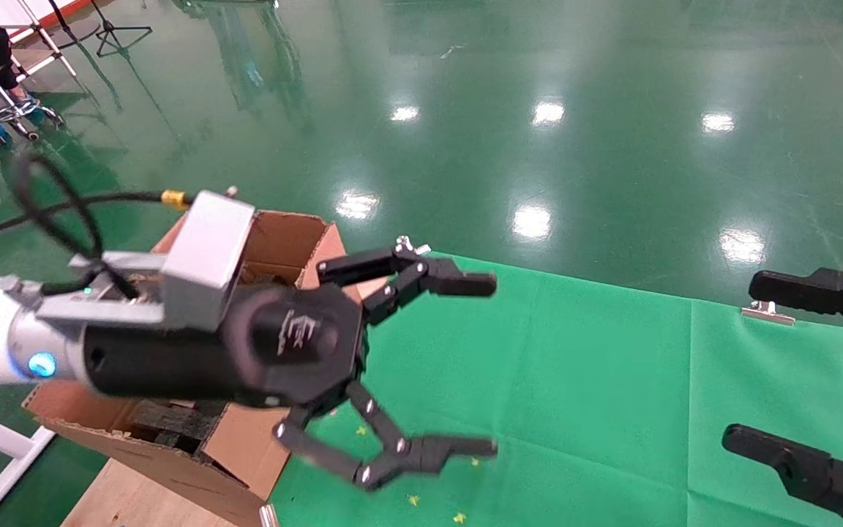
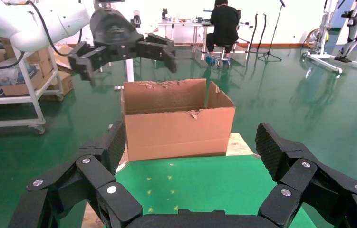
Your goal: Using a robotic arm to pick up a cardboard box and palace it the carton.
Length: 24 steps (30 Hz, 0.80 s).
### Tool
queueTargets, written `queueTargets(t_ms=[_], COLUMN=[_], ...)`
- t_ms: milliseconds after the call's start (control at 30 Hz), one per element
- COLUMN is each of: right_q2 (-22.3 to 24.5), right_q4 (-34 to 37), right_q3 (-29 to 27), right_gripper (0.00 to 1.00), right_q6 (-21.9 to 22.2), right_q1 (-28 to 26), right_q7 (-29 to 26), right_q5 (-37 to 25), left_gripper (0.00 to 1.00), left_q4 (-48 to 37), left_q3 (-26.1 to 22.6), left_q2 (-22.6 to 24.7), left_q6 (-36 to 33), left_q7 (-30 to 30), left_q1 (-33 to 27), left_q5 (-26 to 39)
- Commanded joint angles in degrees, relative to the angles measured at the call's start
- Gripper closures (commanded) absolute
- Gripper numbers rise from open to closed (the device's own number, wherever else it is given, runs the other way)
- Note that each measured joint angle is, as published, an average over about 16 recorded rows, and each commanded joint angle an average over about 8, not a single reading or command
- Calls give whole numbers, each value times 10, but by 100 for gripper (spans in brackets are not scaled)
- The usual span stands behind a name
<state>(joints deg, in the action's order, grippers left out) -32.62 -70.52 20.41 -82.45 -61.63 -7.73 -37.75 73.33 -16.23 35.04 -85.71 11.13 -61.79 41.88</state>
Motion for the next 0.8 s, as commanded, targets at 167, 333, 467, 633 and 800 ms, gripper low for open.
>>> queueTargets(t_ms=[167,333,467,633,800], right_q2=[0,0,0,0,0], right_q4=[0,0,0,0,0], right_q3=[0,0,0,0,0], right_gripper=[0,0,0,0,0], right_q6=[0,0,0,0,0], right_q1=[0,0,0,0,0], right_q7=[0,0,0,0,0], right_q5=[0,0,0,0,0], left_gripper=[0,0,0,0,0], left_q4=[18,12,9,6,4], left_q3=[16,11,8,6,4], left_q2=[-1,-1,-1,0,0], left_q6=[-2,-1,-1,0,0], left_q7=[-10,-7,-6,-5,-4], left_q1=[18,12,9,6,5], left_q5=[-5,-5,-3,-2,-2])
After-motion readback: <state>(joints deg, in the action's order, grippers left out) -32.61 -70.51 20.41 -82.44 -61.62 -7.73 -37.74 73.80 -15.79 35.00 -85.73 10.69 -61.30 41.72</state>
